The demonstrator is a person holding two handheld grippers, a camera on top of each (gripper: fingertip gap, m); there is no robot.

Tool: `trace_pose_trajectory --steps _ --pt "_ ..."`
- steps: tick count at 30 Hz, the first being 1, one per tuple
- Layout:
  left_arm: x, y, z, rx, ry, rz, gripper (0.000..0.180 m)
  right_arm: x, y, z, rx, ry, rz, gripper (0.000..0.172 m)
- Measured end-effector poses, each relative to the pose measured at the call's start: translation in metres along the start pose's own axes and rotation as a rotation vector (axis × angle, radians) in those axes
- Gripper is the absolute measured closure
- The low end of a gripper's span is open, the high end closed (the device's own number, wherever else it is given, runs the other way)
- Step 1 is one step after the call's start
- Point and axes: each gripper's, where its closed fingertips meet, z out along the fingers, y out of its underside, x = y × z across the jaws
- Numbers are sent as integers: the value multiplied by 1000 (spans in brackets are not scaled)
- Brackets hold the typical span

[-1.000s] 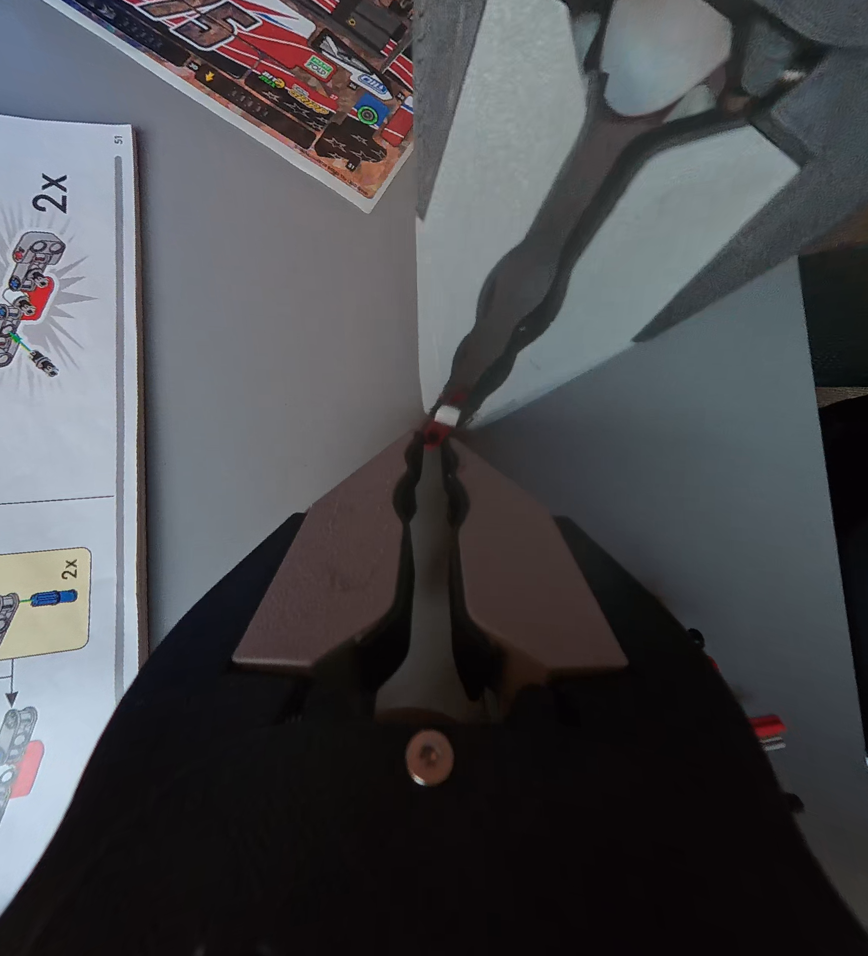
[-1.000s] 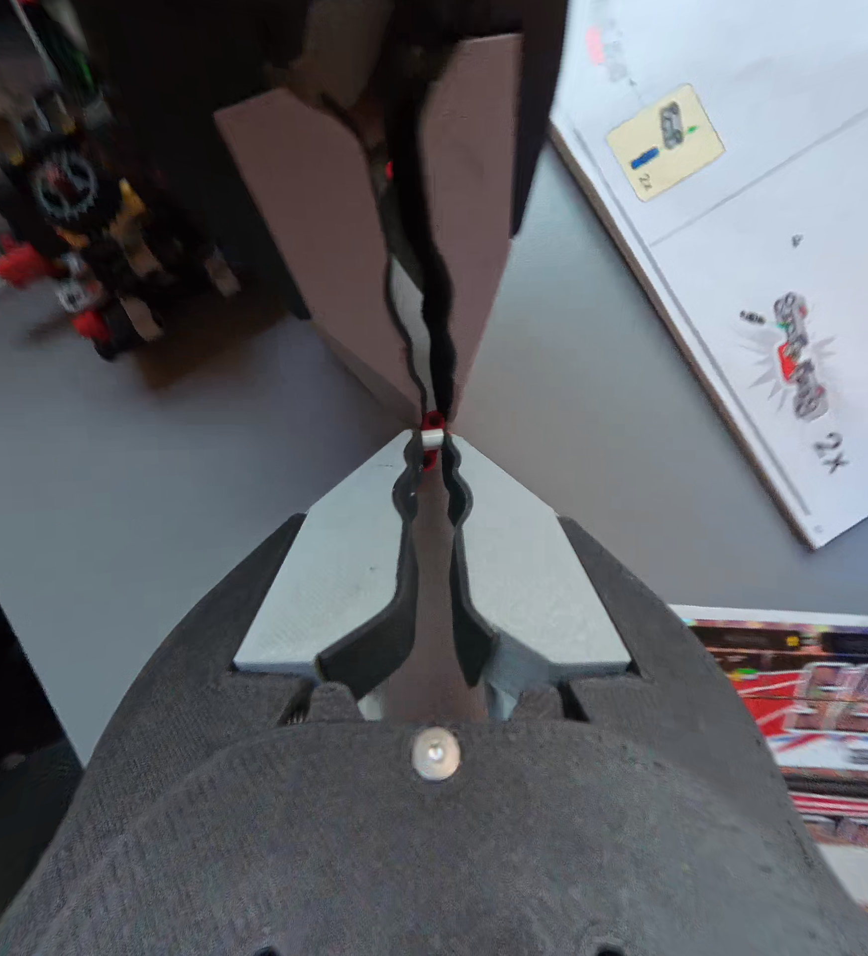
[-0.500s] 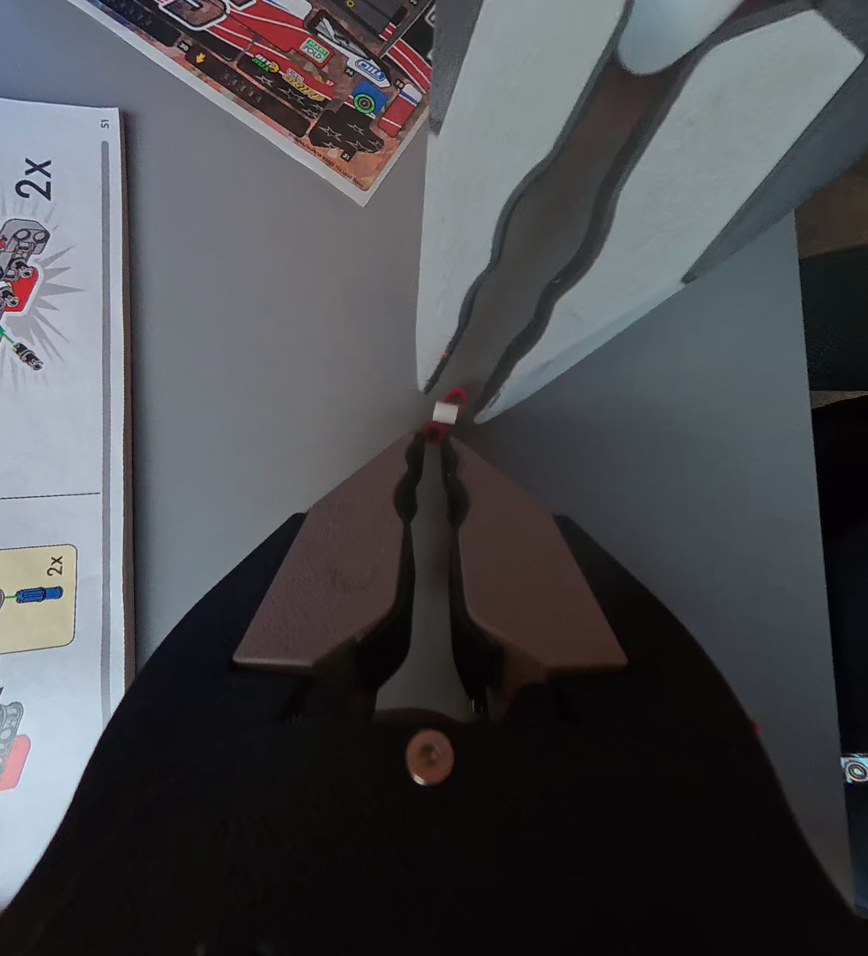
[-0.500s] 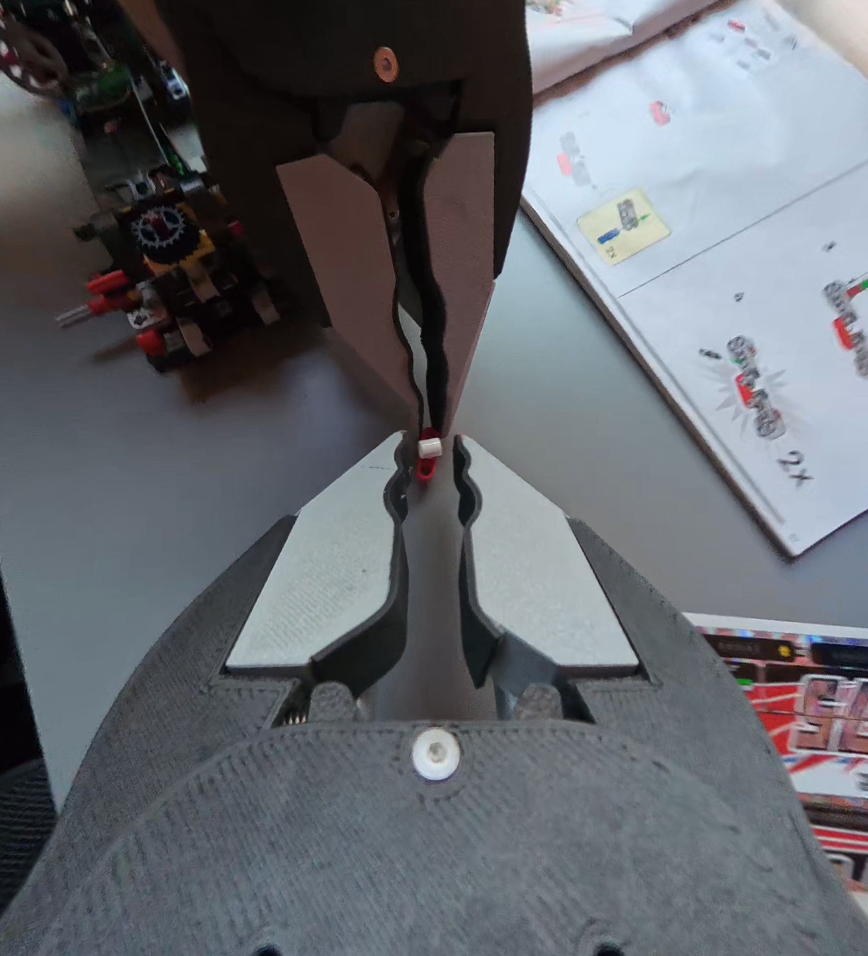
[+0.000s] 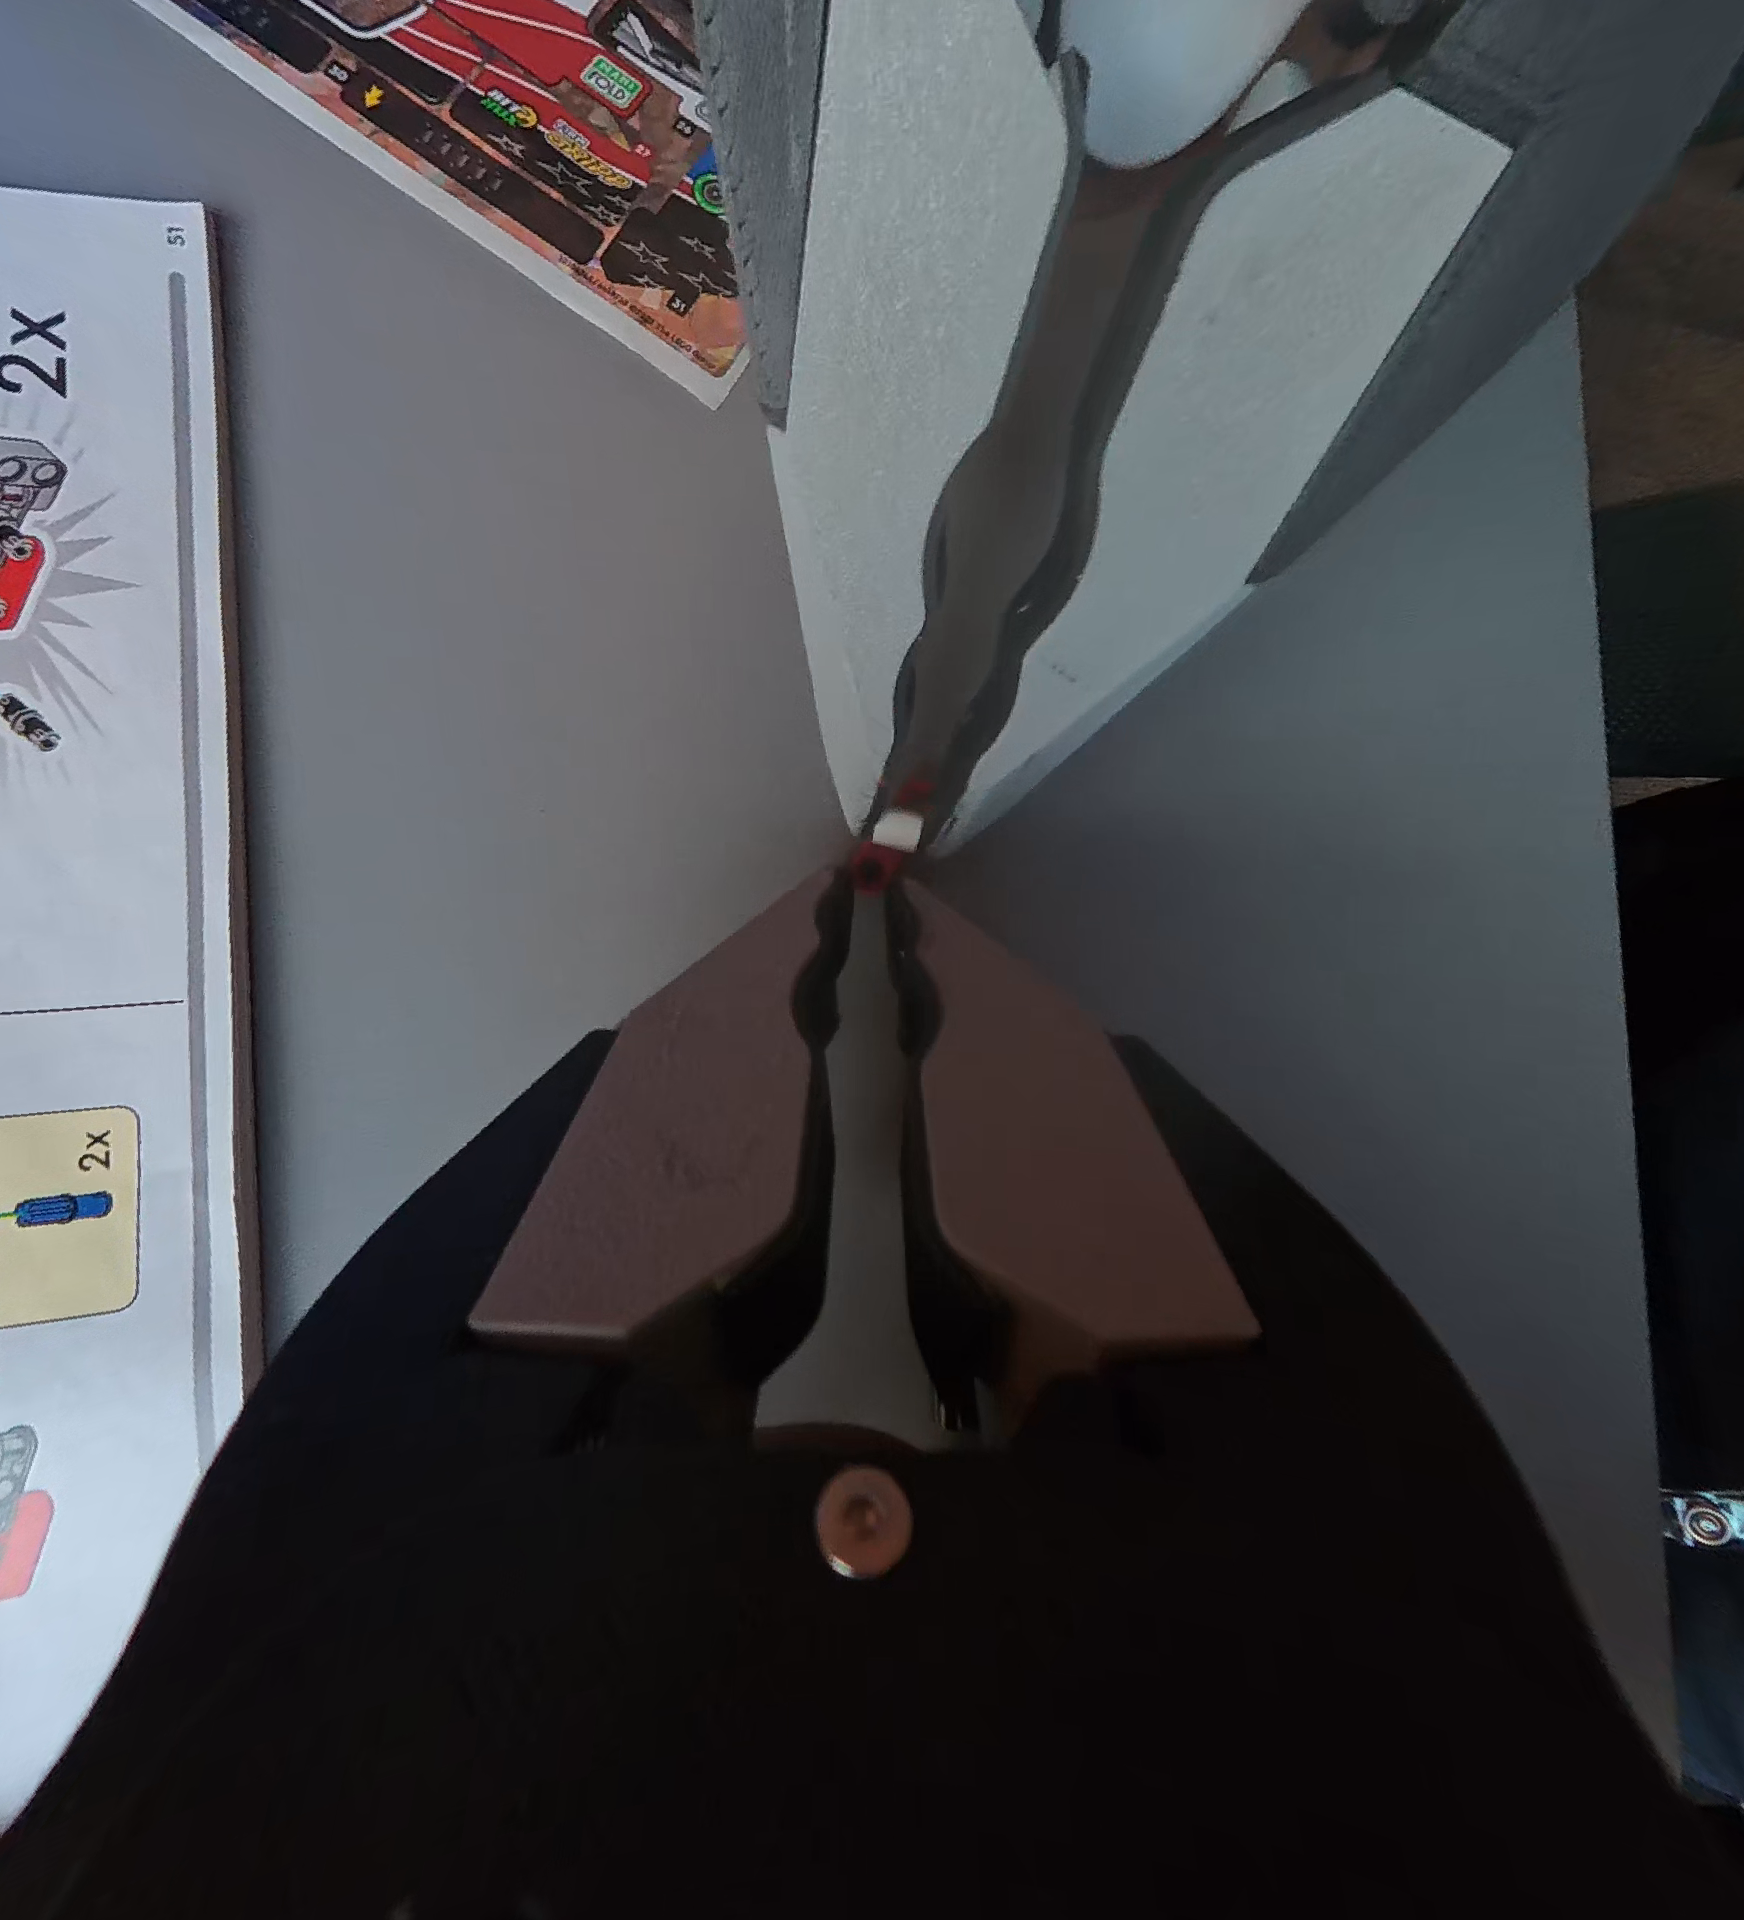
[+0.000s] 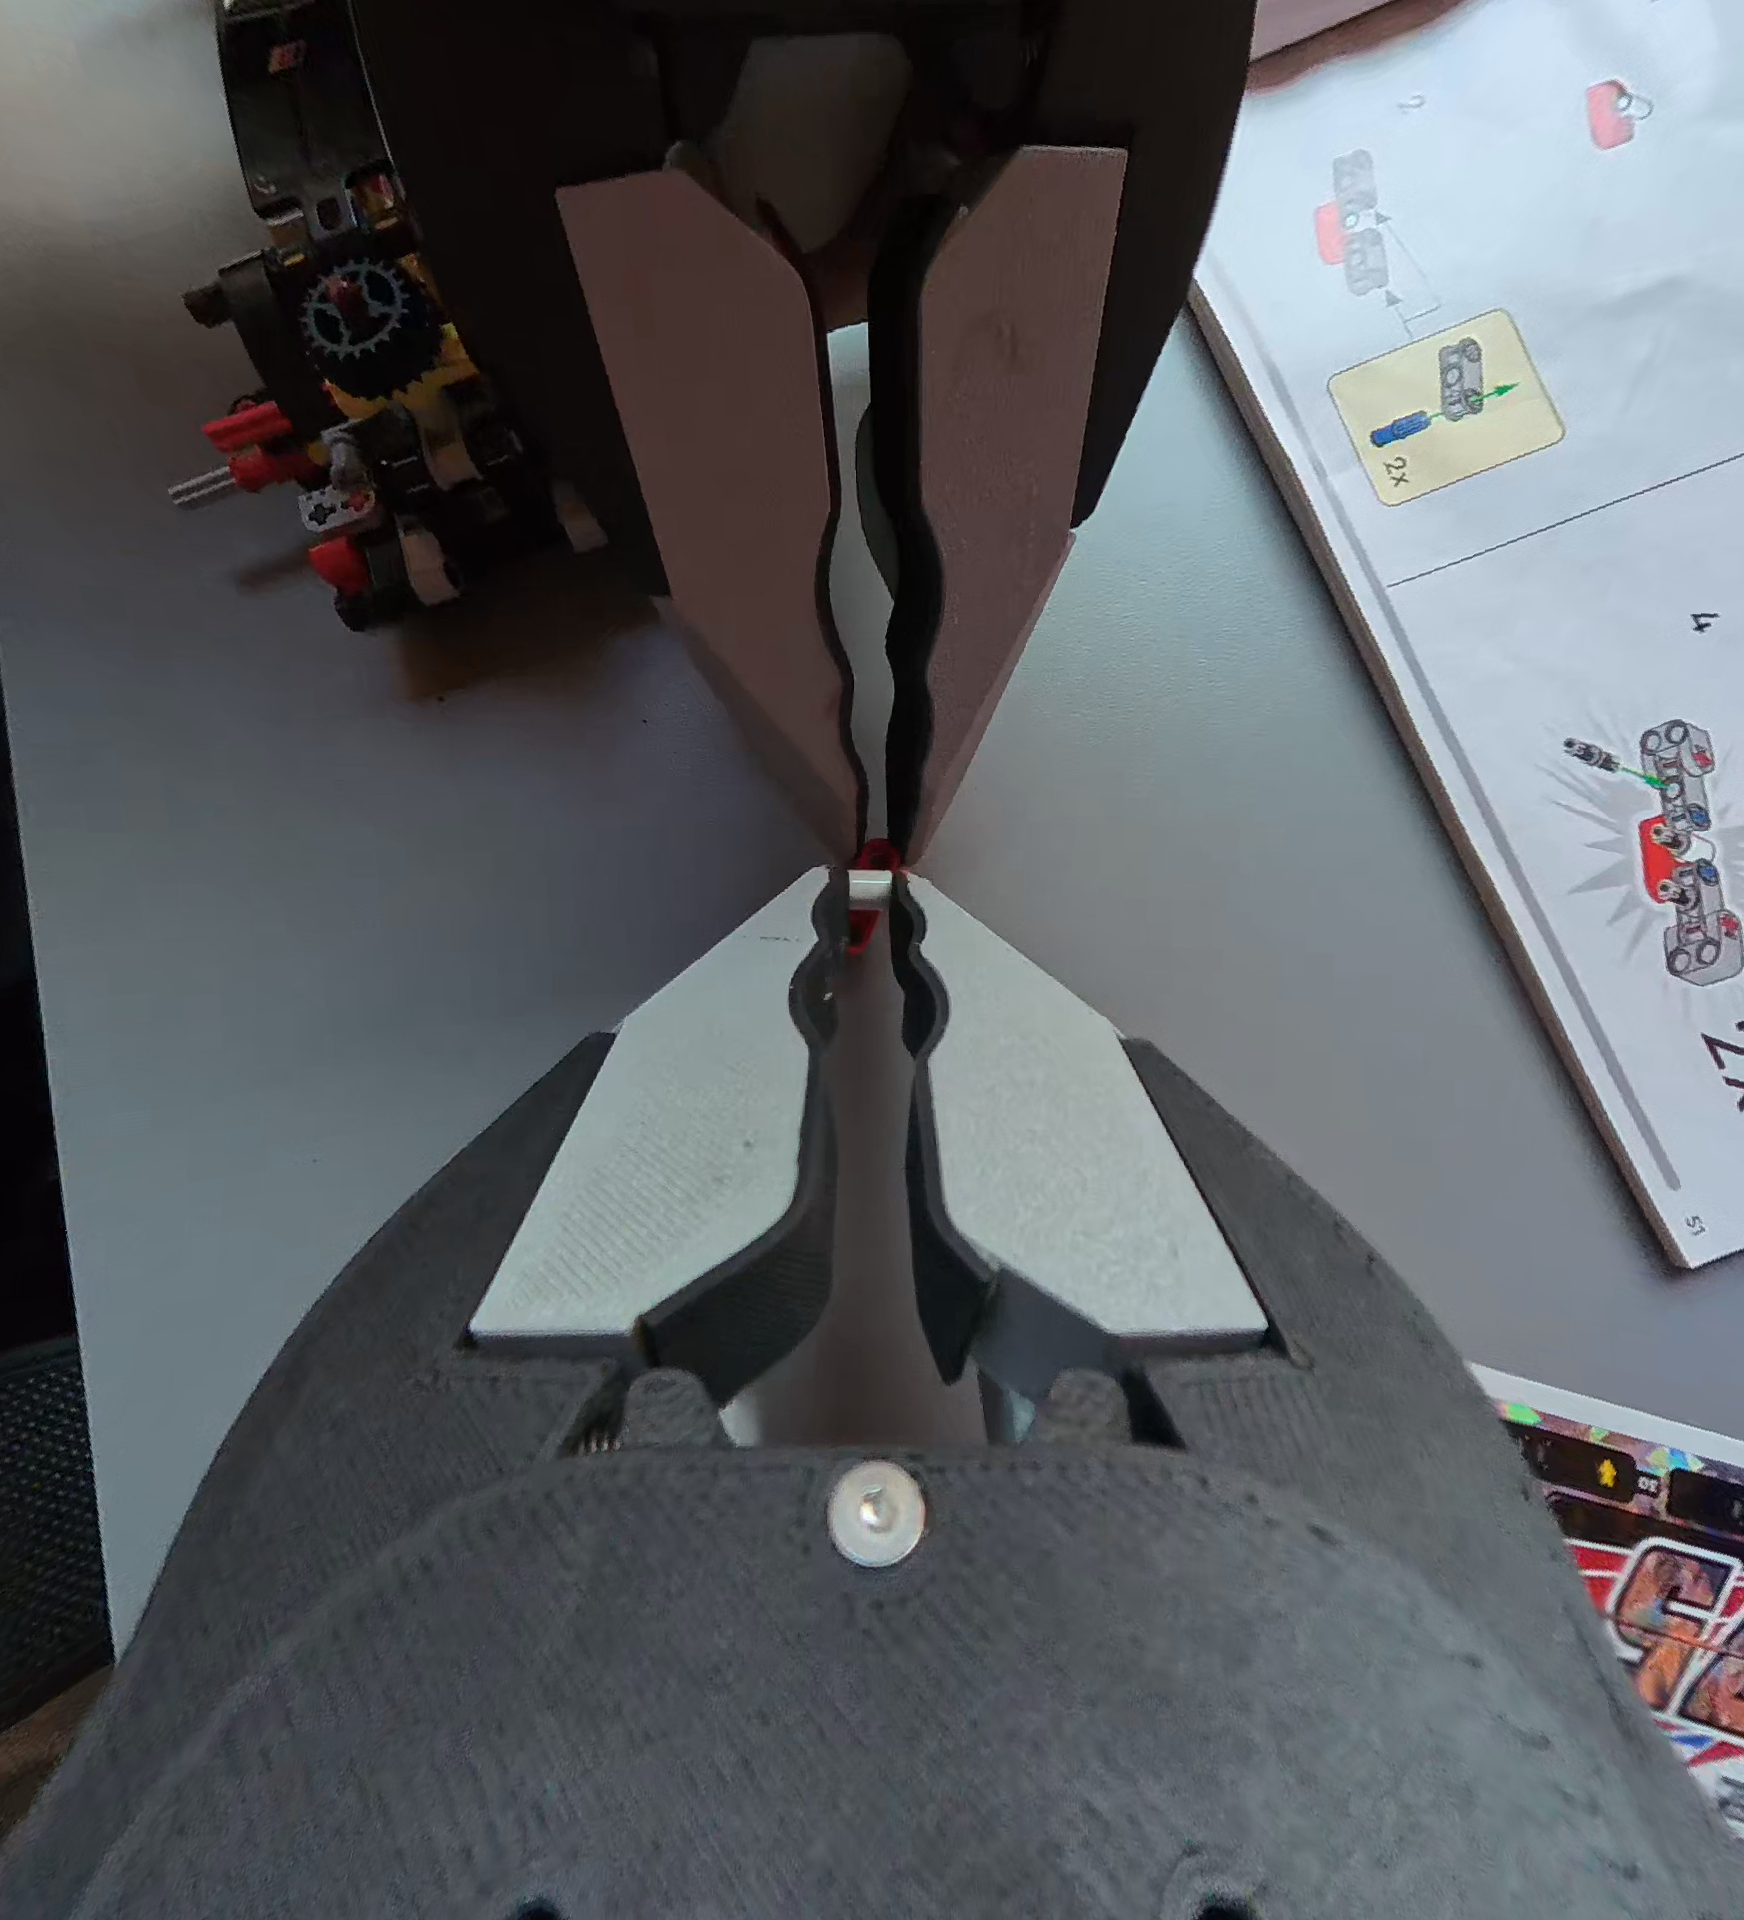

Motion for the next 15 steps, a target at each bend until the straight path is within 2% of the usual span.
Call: trace_pose_trajectory --steps 4,9,15 --pt "0 0 0 13 -14 -20 178 1 0 0 45 27 111 167" --pt "0 0 0 19 -85 -50 178 3 1 -1 119 147 269 167" --pt "-1 1 0 -30 -145 -2 177 3 1 -1 105 360 254 167"
